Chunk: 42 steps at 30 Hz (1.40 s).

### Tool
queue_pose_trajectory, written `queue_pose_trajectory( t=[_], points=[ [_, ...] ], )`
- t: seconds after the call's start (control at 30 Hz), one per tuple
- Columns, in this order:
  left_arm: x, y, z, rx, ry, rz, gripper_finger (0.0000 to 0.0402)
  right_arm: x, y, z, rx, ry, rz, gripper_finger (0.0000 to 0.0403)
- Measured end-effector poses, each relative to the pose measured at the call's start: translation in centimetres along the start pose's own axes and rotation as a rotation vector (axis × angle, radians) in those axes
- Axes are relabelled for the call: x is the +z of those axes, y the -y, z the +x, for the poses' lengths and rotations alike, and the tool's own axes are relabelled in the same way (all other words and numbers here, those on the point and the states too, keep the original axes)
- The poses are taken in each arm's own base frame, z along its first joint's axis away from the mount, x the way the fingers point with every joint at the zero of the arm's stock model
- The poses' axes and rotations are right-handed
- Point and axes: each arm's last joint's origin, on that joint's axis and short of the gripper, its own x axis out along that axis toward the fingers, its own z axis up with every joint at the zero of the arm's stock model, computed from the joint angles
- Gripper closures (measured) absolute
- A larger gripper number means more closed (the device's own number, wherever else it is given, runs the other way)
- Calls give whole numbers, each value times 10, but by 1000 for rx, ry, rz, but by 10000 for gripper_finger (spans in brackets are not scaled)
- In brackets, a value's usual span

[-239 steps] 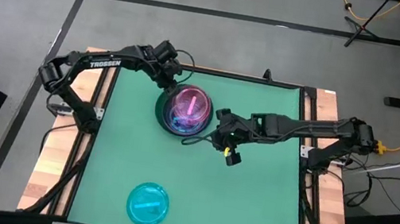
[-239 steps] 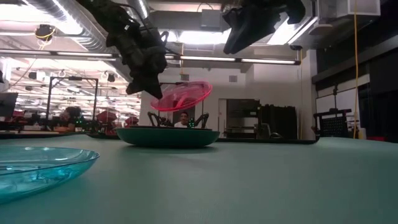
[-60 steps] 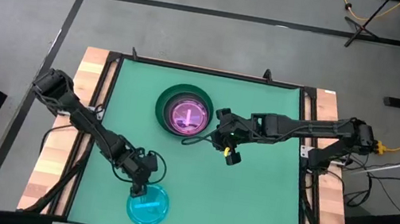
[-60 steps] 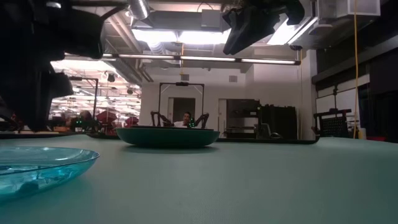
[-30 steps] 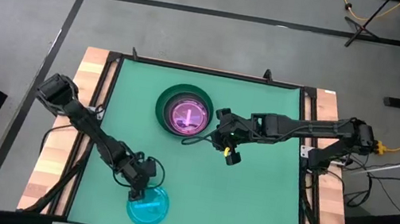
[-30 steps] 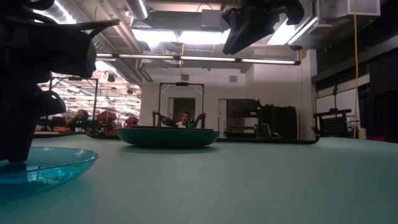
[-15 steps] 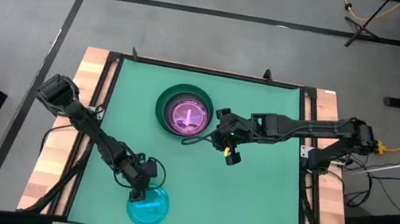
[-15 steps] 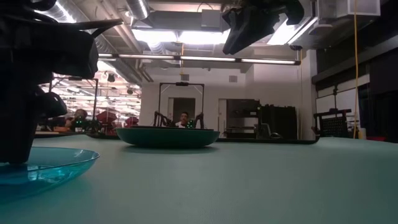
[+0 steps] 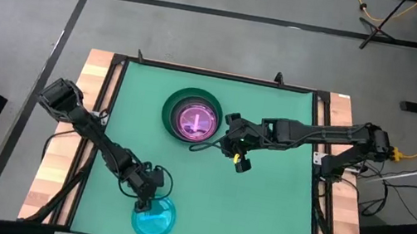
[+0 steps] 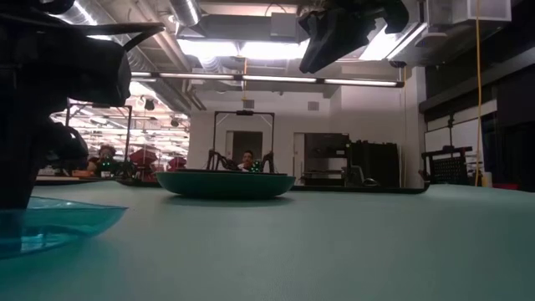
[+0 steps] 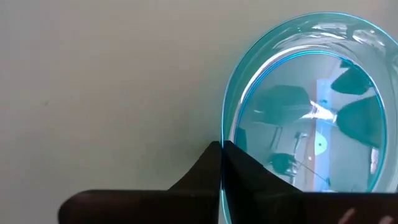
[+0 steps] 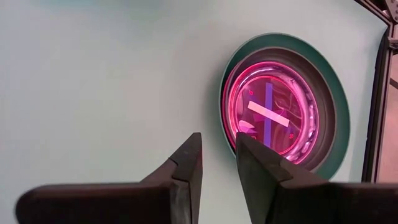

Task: Stack plastic plates
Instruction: Stack the blue plate on top of the light pink plate

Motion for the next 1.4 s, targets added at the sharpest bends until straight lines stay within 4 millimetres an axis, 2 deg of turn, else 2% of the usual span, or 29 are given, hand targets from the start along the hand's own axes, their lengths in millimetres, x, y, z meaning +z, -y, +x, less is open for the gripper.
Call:
queue_pose_trajectory(
  t=[0.23, 0.63, 1.0, 1.4],
  points=[
    [6, -3, 0, -16, -3, 12, 401, 0, 0, 0, 0, 0, 0, 315],
    [28, -18, 0, -57, -3, 16, 401, 0, 0, 0, 0, 0, 0, 315],
    [58, -42, -3, -96, 46, 58, 401, 0, 0, 0, 0, 1, 0, 315],
    [89, -83, -10, -83, 91, 57, 401, 0, 0, 0, 0, 1, 0, 315]
  ],
)
